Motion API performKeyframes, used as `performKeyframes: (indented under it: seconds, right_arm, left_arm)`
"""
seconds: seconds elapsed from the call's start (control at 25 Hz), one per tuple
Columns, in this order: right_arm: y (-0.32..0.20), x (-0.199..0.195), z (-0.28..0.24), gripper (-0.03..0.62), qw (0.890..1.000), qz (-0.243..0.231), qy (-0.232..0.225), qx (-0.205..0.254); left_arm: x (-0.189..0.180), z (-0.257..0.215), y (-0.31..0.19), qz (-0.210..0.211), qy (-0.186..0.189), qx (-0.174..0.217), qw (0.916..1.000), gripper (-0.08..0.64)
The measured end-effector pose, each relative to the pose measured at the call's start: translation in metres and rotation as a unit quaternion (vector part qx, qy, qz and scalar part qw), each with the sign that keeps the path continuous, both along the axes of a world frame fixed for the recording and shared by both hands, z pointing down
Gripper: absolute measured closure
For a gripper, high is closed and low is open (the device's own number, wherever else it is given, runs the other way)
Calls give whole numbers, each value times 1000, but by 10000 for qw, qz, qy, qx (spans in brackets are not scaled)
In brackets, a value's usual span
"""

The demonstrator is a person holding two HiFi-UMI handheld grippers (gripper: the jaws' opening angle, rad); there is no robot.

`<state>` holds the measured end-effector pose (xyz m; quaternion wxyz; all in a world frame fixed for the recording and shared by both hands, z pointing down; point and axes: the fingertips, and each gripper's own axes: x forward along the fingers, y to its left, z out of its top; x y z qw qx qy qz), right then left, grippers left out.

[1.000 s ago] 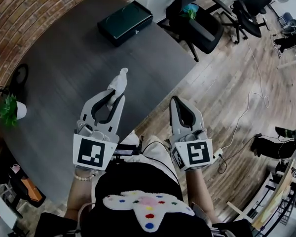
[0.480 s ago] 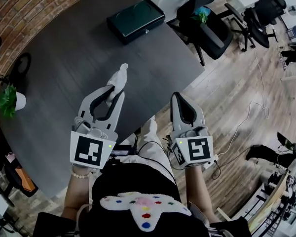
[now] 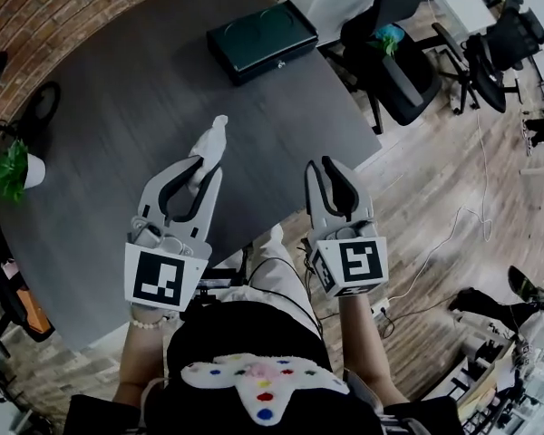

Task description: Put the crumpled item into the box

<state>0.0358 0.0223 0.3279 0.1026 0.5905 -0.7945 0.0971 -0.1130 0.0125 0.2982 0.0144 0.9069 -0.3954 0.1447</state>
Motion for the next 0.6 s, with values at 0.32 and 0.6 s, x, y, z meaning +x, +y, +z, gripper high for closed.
performKeyframes:
  seconds: [0.32, 0.6]
  right_arm:
    - [-45, 1, 18, 499, 9986, -508, 4, -128]
    - [-86, 4, 29, 492, 9964, -836, 4, -170]
  left_arm:
    - [0, 8, -21, -415, -80, -27, 9991, 497]
    - [1, 15, -38, -802, -65, -139, 9967, 497]
